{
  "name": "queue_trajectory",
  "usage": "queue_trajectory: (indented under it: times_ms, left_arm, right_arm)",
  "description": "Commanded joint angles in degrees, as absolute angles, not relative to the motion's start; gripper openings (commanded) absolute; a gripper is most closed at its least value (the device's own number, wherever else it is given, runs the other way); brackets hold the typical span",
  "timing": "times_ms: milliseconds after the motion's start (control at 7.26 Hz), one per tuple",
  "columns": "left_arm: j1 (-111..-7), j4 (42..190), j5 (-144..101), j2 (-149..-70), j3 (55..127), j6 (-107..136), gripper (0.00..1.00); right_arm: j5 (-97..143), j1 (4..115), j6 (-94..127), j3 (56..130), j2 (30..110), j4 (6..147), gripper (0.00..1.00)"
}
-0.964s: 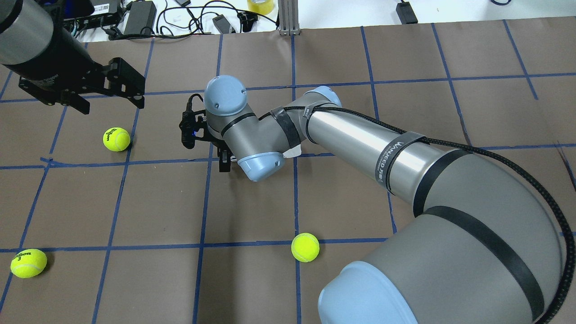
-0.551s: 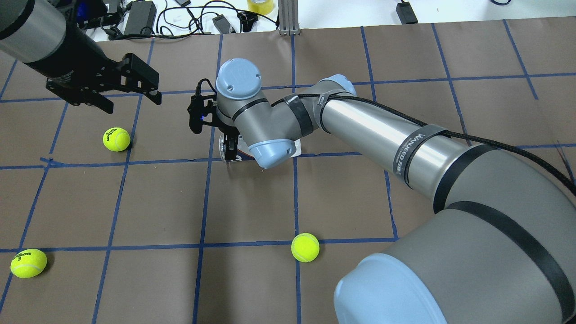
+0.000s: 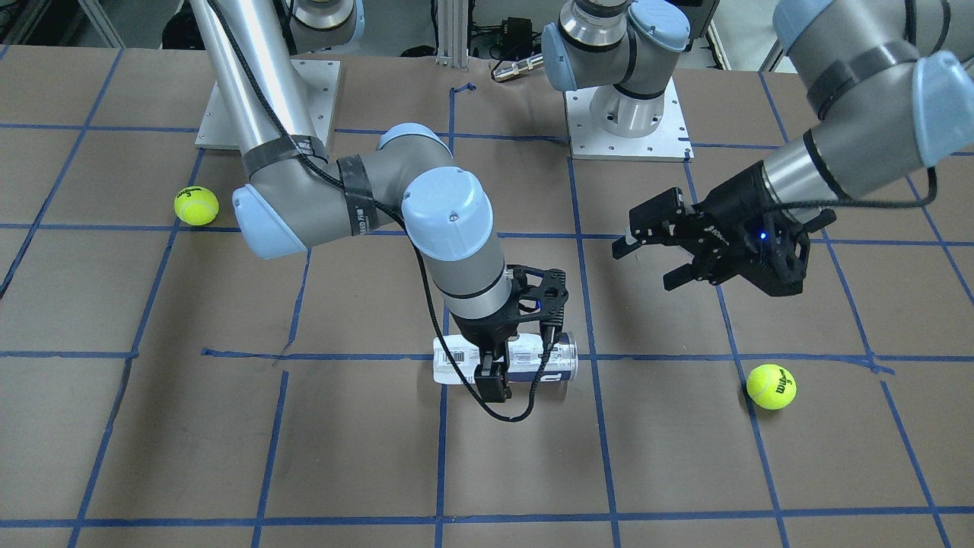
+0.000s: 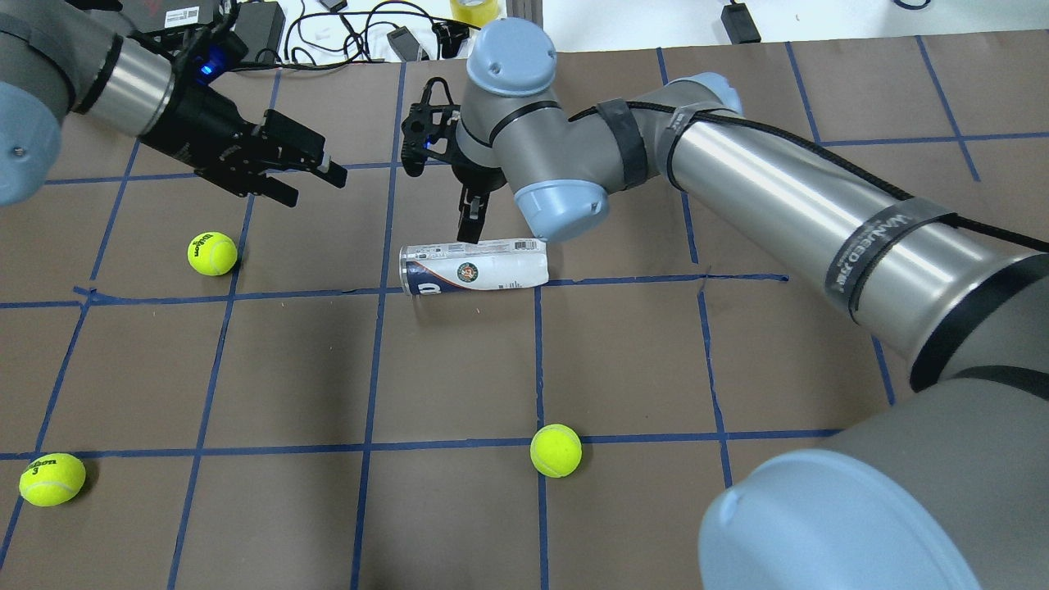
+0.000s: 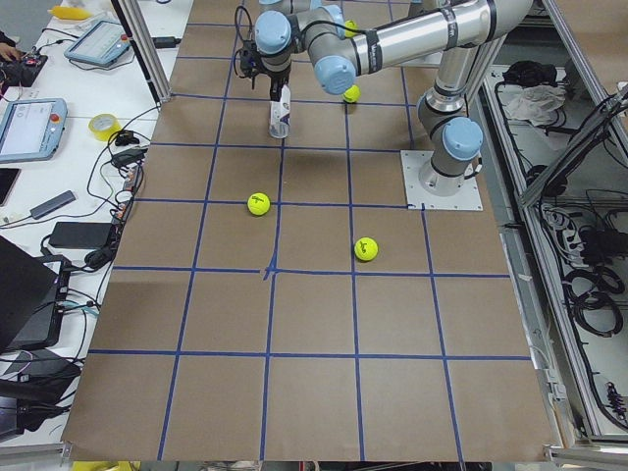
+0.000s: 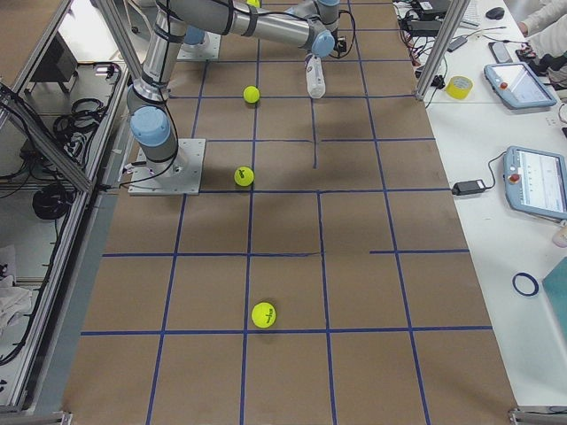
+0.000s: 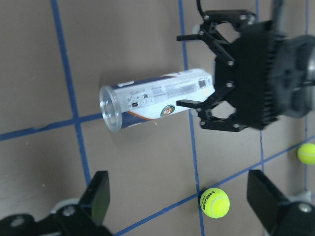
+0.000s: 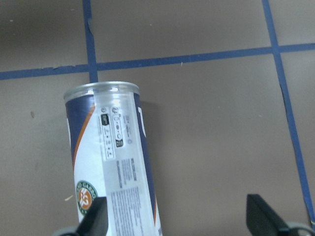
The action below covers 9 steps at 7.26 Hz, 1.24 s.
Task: Lift up tennis ball bucket
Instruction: 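Grasp the tube's open end with the left gripper while the right arm withdraws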
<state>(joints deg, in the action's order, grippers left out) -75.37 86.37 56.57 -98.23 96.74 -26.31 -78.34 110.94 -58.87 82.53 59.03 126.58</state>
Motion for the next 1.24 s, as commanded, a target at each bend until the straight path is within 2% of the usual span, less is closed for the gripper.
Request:
queue_trajectory:
  times_ms: [0, 413, 826, 1101]
  left_arm:
    - [-75.0, 84.6, 50.9, -106.6, 98.6, -30.3, 1.00]
    - [-73.9, 80.1, 46.4, -114.9, 97.2, -31.2, 1.00]
    - [-73.6, 80.5, 45.7, -119.9, 98.4, -31.0, 1.00]
    - [-74.0, 80.2, 45.4, -120.3, 101.0, -31.1, 1.00]
  right_arm:
    - [-78.2, 105.1, -59.0, 82.5, 64.2, 120.2, 1.00]
    - [-78.2, 98.0, -58.3, 82.4, 68.6, 110.6, 1.00]
    - [-79.4, 97.3, -37.1, 82.4, 75.3, 100.6, 1.00]
    - [-79.4, 93.5, -29.8, 82.4, 81.2, 95.8, 1.00]
